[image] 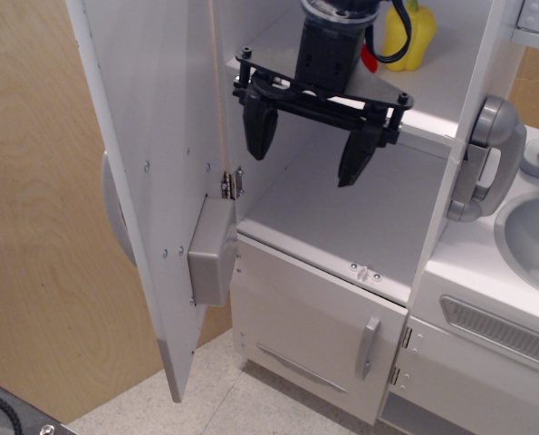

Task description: Close fridge

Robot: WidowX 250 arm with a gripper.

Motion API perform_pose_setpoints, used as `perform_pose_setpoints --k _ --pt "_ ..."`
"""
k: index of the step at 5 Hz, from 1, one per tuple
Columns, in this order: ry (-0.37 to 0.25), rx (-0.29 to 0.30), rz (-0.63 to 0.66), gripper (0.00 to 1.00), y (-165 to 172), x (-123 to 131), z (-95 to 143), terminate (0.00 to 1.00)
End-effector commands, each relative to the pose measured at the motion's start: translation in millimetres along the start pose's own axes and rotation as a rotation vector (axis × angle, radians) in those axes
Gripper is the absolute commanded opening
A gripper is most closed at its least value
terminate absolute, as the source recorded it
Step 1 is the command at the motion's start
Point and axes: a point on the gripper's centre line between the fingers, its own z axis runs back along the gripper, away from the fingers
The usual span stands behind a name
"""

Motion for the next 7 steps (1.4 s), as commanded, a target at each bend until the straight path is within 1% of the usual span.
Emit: perform_pose_setpoints --k 1,2,4,5,6,7 --pt "0.0 0.0 0.0 1.0 0 0 0 0.0" --pt "0.079 -0.062 -0.098 1.0 13 -25 13 0.0" --pt "0.028 -0.075 -0.219 1.0 64 -81 32 0.0" --pt "0.016 -0.078 -0.243 1.0 102 -100 28 0.0" --pt "0.011 -0.081 -0.257 1.0 135 -104 23 0.0" --pt "-0.034 -0.07 -0.223 1.0 160 -89 29 0.0"
